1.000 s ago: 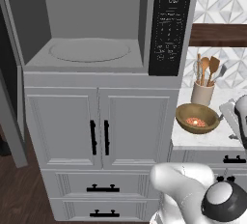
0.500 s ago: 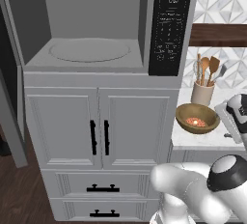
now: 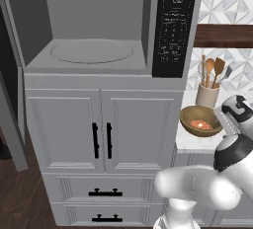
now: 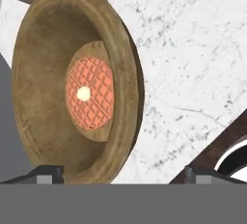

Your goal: Open the microwave, place the bowl with waffle inside the microwave, then close the microwave door and turn it on.

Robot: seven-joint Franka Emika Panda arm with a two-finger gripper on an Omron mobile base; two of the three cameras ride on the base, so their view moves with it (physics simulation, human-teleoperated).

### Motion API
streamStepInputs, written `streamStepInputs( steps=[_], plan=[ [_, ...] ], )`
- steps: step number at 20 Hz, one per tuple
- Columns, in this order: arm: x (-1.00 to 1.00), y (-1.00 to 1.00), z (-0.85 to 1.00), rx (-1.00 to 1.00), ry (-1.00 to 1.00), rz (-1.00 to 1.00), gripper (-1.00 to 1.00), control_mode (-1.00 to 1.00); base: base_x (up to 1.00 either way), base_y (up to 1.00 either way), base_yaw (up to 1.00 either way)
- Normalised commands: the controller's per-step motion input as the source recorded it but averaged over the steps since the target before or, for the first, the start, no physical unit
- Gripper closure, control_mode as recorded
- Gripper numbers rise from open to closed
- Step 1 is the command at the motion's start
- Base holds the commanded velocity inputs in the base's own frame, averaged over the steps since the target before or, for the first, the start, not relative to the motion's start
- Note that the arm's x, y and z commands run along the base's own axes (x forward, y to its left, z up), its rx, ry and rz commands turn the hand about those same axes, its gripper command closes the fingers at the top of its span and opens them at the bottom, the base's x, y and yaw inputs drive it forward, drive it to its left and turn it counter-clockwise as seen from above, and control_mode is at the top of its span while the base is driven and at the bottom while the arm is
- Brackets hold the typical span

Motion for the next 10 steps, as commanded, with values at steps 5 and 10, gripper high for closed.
streamStepInputs(
  steps=[5, 10],
  plan=[
    [0.31, 0.00, -0.34, -0.05, 0.00, 0.00, -1.00, -1.00, 0.00, 0.00, 0.00],
    [0.10, -0.05, -0.42, -0.06, 0.00, 0.00, -1.00, -1.00, 0.00, 0.00, 0.00]
  ],
)
